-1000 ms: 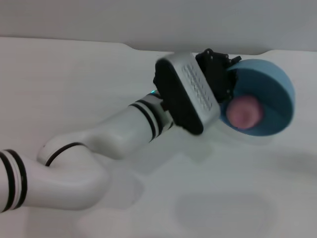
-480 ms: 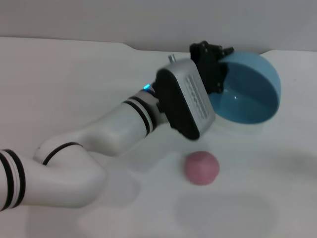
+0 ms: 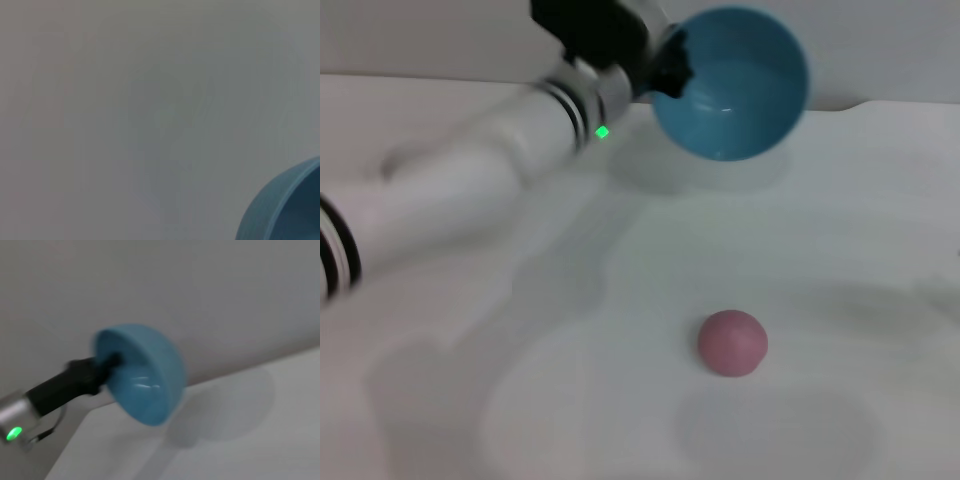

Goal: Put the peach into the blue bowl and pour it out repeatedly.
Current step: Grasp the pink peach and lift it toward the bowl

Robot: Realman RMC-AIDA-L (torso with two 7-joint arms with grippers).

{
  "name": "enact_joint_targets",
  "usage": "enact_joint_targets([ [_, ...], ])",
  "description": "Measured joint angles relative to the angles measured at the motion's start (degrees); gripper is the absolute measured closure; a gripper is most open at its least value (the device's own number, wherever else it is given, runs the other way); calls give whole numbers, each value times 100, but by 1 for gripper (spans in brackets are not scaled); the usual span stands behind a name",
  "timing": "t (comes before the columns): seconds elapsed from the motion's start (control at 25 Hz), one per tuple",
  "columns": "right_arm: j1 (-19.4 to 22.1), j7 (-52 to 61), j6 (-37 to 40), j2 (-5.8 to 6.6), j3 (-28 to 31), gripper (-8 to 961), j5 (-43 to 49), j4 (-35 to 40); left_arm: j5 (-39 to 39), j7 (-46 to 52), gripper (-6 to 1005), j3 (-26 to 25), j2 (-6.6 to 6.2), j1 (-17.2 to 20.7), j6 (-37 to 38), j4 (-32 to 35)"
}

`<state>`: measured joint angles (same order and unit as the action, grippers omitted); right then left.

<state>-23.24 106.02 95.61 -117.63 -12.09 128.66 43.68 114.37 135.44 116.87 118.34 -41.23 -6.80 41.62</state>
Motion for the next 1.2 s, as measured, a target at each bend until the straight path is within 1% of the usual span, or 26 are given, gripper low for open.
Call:
enact_joint_targets([
  [0.08, -152, -437, -49, -47, -38, 567, -67, -152, 17, -20, 1001, -949, -24, -202, 1218, -163],
  [0.16, -302, -787, -304, -58, -57, 567, -258, -489, 54, -66, 1001, -1629, -52, -316, 2012, -255],
  [0.2, -362, -949, -434, -59, -79, 566, -374, -668, 105, -104, 1001, -2068, -75, -366, 2523, -289],
  [0.32, -621, -1763, -769, -61, -299, 566, -601, -1218, 421, -146, 1001, -2849, -105, -376, 3271, -289],
  [0.4, -829, -2141, -849, -60, -595, 565, -602, -1438, 755, -136, 1001, -3447, -107, -376, 3836, -255],
  [0.44, -917, -2152, -853, -54, -822, 565, -588, -1474, 755, -136, 1001, -3447, -107, -376, 3836, -255],
  [0.48, -1129, -2099, -852, -43, -1452, 564, -572, -1498, 1209, -95, 1001, -4284, -136, -345, 4765, -74],
  [0.52, -1129, -2099, -852, -43, -1452, 564, -572, -1498, 1209, -95, 1001, -4284, -136, -345, 4765, -74],
  [0.64, -1378, -1841, -912, -33, -2317, 563, -526, -1496, 1452, -72, 1000, -4706, -153, -269, 5282, 152],
  [0.68, -1439, -1739, -1011, -38, -2484, 563, -511, -1495, 1560, -26, 1000, -4854, -156, -224, 5493, 282],
  [0.76, -1544, -1563, -1285, -55, -2827, 471, -490, -1497, 1763, 114, 1000, -5012, -163, -131, 5795, 511],
  [0.88, -1627, -1374, -1708, -91, -3270, 334, -488, -1521, 2226, 506, 1000, -5077, -171, 0, 6234, 869],
  [0.96, -1670, -1299, -1963, -113, -3549, 315, -496, -1577, 2542, 755, 1000, -5091, -171, 51, 6650, 1063],
  [1.0, -1693, -1290, -2031, -116, -3622, 306, -505, -1628, 2542, 755, 1001, -5091, -171, 51, 6650, 1063],
  [1.08, -1785, -1267, -2191, -125, -3751, 288, -537, -1807, 2608, 825, 1001, -5102, -170, 63, 6889, 1110],
  [1.16, -1919, -1242, -2365, -132, -3854, 269, -562, -2056, 2616, 862, 1001, -5107, -155, 65, 7054, 1119],
  [1.2, -2025, -1237, -2562, -136, -4010, 260, -566, -2243, 2619, 871, 1001, -5109, -147, 65, 7117, 1122],
])
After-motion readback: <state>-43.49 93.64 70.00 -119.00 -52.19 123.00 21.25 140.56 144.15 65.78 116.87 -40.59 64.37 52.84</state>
